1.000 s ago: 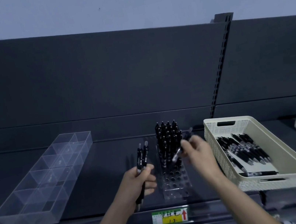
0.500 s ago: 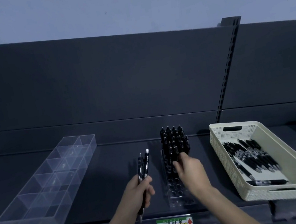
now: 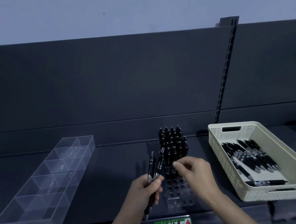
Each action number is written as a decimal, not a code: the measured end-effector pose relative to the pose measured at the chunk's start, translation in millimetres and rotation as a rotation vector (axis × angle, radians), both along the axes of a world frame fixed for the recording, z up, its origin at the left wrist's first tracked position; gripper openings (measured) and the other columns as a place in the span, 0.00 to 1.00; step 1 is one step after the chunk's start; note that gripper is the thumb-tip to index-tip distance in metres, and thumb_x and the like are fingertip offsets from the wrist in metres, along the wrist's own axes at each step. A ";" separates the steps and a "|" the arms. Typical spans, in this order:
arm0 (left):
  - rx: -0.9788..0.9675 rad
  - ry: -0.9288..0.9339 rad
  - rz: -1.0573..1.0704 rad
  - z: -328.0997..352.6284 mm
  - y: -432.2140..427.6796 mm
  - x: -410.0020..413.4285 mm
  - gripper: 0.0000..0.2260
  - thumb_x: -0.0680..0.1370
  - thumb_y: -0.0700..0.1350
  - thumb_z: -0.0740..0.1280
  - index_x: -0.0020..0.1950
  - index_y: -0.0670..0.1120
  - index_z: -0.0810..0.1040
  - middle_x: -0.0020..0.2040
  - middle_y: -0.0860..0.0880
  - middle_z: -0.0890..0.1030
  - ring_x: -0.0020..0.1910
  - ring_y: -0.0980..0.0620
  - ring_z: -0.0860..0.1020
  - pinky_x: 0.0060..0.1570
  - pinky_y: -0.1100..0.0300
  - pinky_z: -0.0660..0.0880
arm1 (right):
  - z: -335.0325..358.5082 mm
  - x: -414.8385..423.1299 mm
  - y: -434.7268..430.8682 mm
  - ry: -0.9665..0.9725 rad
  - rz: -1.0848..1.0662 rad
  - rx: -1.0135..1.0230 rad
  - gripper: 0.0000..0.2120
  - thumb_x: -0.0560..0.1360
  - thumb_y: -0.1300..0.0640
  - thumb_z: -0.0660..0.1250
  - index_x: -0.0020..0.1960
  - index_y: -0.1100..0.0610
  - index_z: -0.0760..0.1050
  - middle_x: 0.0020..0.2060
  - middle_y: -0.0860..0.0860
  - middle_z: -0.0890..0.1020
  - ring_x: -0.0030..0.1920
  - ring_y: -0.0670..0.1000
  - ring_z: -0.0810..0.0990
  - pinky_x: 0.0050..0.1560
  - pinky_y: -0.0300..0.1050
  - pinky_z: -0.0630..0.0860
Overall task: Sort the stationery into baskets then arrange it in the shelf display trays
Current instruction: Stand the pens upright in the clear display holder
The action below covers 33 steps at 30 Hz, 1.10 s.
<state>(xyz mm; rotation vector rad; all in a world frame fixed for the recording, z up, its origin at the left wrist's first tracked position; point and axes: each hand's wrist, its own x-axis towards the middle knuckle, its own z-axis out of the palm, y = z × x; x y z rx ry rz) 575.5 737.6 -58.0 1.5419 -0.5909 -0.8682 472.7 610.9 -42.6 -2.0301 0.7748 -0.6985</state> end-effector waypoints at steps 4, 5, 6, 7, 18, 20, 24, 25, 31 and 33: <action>0.010 -0.064 -0.113 7.7 -7.4 -16.5 0.08 0.79 0.39 0.62 0.39 0.41 0.75 0.27 0.53 0.77 0.26 0.57 0.73 0.29 0.67 0.70 | 9.9 -1.1 10.4 0.015 0.161 0.185 0.15 0.74 0.57 0.68 0.29 0.54 0.73 0.23 0.45 0.74 0.25 0.40 0.70 0.31 0.34 0.67; 0.027 -0.071 -0.122 9.0 -8.4 -18.2 0.09 0.79 0.40 0.62 0.39 0.41 0.75 0.29 0.52 0.77 0.28 0.56 0.74 0.31 0.67 0.71 | 8.8 -2.2 9.2 0.021 0.149 0.217 0.15 0.74 0.58 0.68 0.29 0.55 0.71 0.23 0.46 0.73 0.25 0.42 0.69 0.31 0.37 0.67; 0.047 -0.060 -0.110 9.4 -8.6 -16.5 0.09 0.80 0.41 0.61 0.41 0.42 0.76 0.31 0.51 0.78 0.30 0.56 0.75 0.32 0.66 0.73 | 8.4 -4.8 6.6 0.011 0.119 0.259 0.15 0.75 0.59 0.67 0.30 0.56 0.71 0.24 0.48 0.73 0.25 0.44 0.69 0.31 0.40 0.67; 0.079 -0.055 -0.081 9.3 -7.6 -12.2 0.09 0.80 0.43 0.60 0.43 0.42 0.76 0.33 0.49 0.78 0.31 0.55 0.76 0.33 0.65 0.73 | 9.0 -7.9 2.4 -0.019 0.079 0.306 0.13 0.76 0.59 0.65 0.32 0.57 0.71 0.26 0.50 0.75 0.26 0.47 0.71 0.31 0.43 0.69; 0.085 0.008 0.059 -0.2 2.0 2.7 0.09 0.81 0.44 0.52 0.41 0.45 0.61 0.29 0.49 0.66 0.24 0.55 0.60 0.24 0.62 0.57 | 5.3 -1.2 -25.1 0.177 -0.095 -0.267 0.09 0.79 0.56 0.59 0.44 0.60 0.68 0.34 0.52 0.77 0.33 0.51 0.75 0.35 0.45 0.72; 0.084 -0.029 0.054 -1.3 5.5 2.2 0.09 0.81 0.43 0.53 0.40 0.46 0.63 0.31 0.49 0.68 0.25 0.54 0.63 0.26 0.61 0.59 | -1.8 2.4 -21.7 0.244 -0.063 -0.340 0.08 0.80 0.56 0.58 0.45 0.59 0.67 0.34 0.53 0.77 0.32 0.52 0.76 0.33 0.44 0.71; 0.052 -0.103 0.079 0.3 9.1 4.3 0.07 0.81 0.39 0.56 0.45 0.44 0.70 0.37 0.48 0.73 0.32 0.54 0.72 0.32 0.63 0.71 | -13.1 10.5 -16.9 0.329 -0.036 -0.361 0.07 0.80 0.56 0.58 0.47 0.59 0.68 0.40 0.56 0.81 0.38 0.55 0.80 0.34 0.44 0.72; 0.033 -0.085 0.094 0.0 8.5 5.3 0.06 0.81 0.39 0.57 0.46 0.43 0.72 0.39 0.48 0.73 0.36 0.54 0.73 0.35 0.63 0.74 | -14.1 12.5 -17.0 0.328 -0.044 -0.355 0.07 0.80 0.55 0.58 0.47 0.59 0.69 0.40 0.56 0.81 0.39 0.55 0.81 0.35 0.44 0.72; -0.030 -0.028 0.178 -4.9 0.7 8.7 0.06 0.79 0.37 0.62 0.43 0.42 0.76 0.37 0.47 0.73 0.38 0.52 0.74 0.39 0.58 0.76 | -13.4 10.6 -19.9 0.310 -0.075 -0.311 0.07 0.79 0.55 0.61 0.50 0.59 0.72 0.41 0.53 0.82 0.40 0.52 0.81 0.39 0.41 0.75; -0.039 -0.126 0.185 -3.5 -0.5 9.8 0.08 0.77 0.36 0.64 0.39 0.42 0.77 0.33 0.50 0.75 0.36 0.54 0.74 0.41 0.59 0.73 | -18.3 7.5 -20.5 0.298 -0.069 -0.288 0.08 0.78 0.55 0.63 0.53 0.59 0.73 0.45 0.53 0.83 0.44 0.51 0.81 0.43 0.40 0.75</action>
